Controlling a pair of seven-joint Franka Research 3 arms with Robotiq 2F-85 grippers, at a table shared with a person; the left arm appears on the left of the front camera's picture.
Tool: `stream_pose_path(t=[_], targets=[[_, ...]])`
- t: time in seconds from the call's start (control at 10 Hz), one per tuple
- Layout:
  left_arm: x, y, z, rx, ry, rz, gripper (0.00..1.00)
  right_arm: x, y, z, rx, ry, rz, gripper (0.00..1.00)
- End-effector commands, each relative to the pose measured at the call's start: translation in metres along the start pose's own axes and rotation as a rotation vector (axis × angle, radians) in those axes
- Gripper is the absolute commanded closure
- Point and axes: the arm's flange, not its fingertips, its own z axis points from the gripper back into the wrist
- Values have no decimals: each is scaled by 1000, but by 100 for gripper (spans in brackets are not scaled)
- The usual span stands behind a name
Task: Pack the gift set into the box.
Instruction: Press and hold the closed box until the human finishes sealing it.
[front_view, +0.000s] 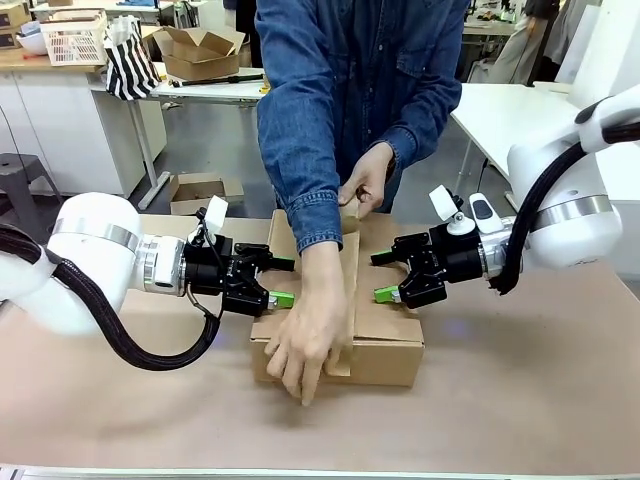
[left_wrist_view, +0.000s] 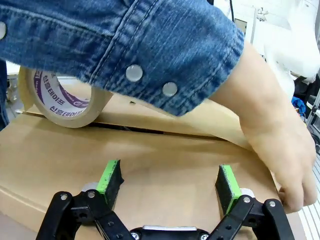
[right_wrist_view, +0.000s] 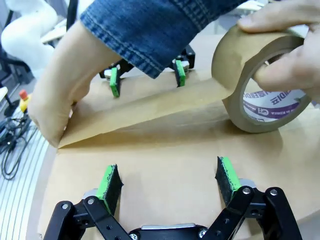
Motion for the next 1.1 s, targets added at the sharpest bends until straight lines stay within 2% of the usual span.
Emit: stream_pose_path(t=[0.0,1.0], targets=[[0,-4,3,-1,-1,1,0,0,0,0,4,-6,0,0],[0,-4,3,-1,-1,1,0,0,0,0,4,-6,0,0]])
